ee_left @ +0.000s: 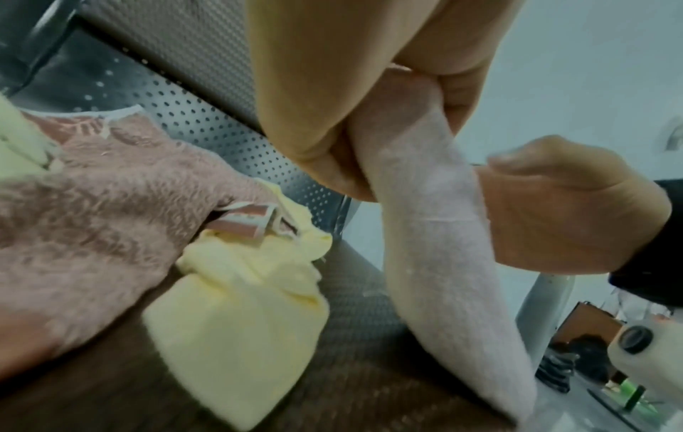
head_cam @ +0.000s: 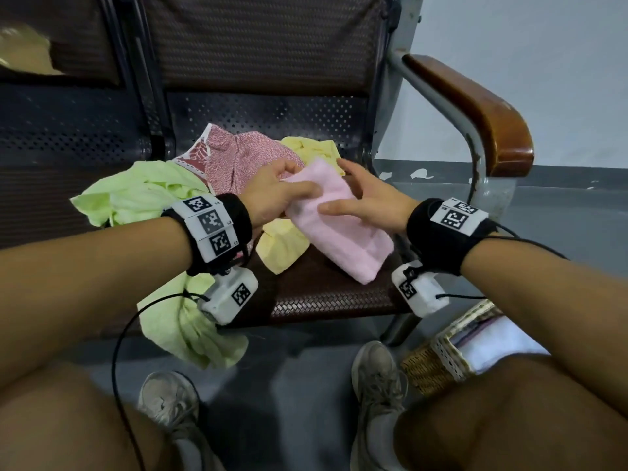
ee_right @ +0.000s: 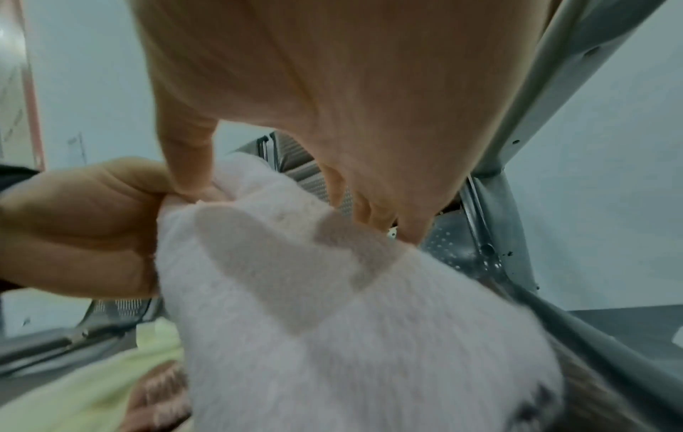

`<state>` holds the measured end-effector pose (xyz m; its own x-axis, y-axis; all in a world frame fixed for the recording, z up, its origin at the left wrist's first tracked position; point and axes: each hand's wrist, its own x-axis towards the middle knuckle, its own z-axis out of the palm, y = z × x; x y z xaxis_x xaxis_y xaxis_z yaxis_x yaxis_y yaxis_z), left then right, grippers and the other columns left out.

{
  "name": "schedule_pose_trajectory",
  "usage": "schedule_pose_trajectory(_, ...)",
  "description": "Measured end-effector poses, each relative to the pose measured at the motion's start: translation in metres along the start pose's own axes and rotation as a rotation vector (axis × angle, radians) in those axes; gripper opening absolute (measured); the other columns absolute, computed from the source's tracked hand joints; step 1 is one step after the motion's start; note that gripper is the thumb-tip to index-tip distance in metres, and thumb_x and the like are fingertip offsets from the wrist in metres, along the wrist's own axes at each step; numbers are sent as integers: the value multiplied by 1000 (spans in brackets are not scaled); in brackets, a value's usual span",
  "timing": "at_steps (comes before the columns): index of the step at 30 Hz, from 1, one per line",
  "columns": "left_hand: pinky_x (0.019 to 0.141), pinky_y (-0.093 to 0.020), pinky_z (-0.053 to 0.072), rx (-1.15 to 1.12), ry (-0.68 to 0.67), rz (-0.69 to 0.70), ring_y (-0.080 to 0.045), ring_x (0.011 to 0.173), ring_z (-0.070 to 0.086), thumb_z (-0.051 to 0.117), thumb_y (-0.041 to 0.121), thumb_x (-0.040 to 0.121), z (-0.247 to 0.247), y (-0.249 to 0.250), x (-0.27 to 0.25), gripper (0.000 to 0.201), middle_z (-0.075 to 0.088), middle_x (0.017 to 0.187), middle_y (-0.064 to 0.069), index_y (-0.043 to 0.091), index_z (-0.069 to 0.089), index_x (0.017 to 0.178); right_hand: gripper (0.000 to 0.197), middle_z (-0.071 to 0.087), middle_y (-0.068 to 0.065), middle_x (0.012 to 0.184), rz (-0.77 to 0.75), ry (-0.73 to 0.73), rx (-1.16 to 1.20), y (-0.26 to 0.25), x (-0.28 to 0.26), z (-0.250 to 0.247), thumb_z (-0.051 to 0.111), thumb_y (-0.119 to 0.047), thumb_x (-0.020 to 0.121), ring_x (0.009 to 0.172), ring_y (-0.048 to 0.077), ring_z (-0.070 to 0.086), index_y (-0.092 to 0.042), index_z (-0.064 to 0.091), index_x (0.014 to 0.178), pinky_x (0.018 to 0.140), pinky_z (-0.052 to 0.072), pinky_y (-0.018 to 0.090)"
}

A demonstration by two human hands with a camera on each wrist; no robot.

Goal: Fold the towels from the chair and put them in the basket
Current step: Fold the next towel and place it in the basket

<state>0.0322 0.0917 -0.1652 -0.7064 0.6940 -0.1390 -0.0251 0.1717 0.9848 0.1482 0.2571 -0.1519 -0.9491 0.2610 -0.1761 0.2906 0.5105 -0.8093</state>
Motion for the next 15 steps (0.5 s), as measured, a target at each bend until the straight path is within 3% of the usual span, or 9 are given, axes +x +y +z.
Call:
schedule_pose_trajectory(1,68,-34,54,-29,-30,34,-21,81,65,85,28,70,1,7,-3,32,68,92,-7,17,65,93,94,55,-5,140,1,3,47,-6,-4,0,82,-45,75,124,11,56,-22,33,152,105,47,33)
schedule_pose_trajectory(4,70,-34,56,-53,-29,120,-18,83,69,80,35,79,5,24,-10,25,74,93,-5,16,72,94,46,74,1,113,45,-29,213,-16,-14,0,80,-32,81,103,16,71,-13,66,121,92,56,33)
schedule_pose_trajectory(6,76,-34,55,-87,-9,112,-17,93,70,77,45,80,9,27,-15,31,74,100,-2,20,72,99,27,77,1,105,53,-15,300,-16,-21,2,76,-25,85,95,14,73,-12,70,108,80,57,25)
schedule_pose_trajectory(9,87,-34,54,-100,-91,20,-17,107,67,74,59,76,14,19,-25,66,69,119,1,22,58,127,21,77,1,102,54,74,398,-19,-31,2,72,-23,88,91,14,74,-12,70,106,72,56,23)
schedule_pose_trajectory(12,92,-36,55,-27,-307,-45,-18,110,68,79,35,78,21,2,-40,62,71,121,1,17,55,133,29,76,6,106,78,183,572,-24,-46,-7,68,-23,91,94,20,74,-7,66,115,73,58,29)
schedule_pose_trajectory(15,102,-45,50,62,-355,-77,-24,112,66,79,20,79,37,1,-48,54,70,122,-5,9,60,129,33,76,2,103,116,260,605,-23,-65,-27,65,-25,91,90,15,73,-7,65,119,74,56,26)
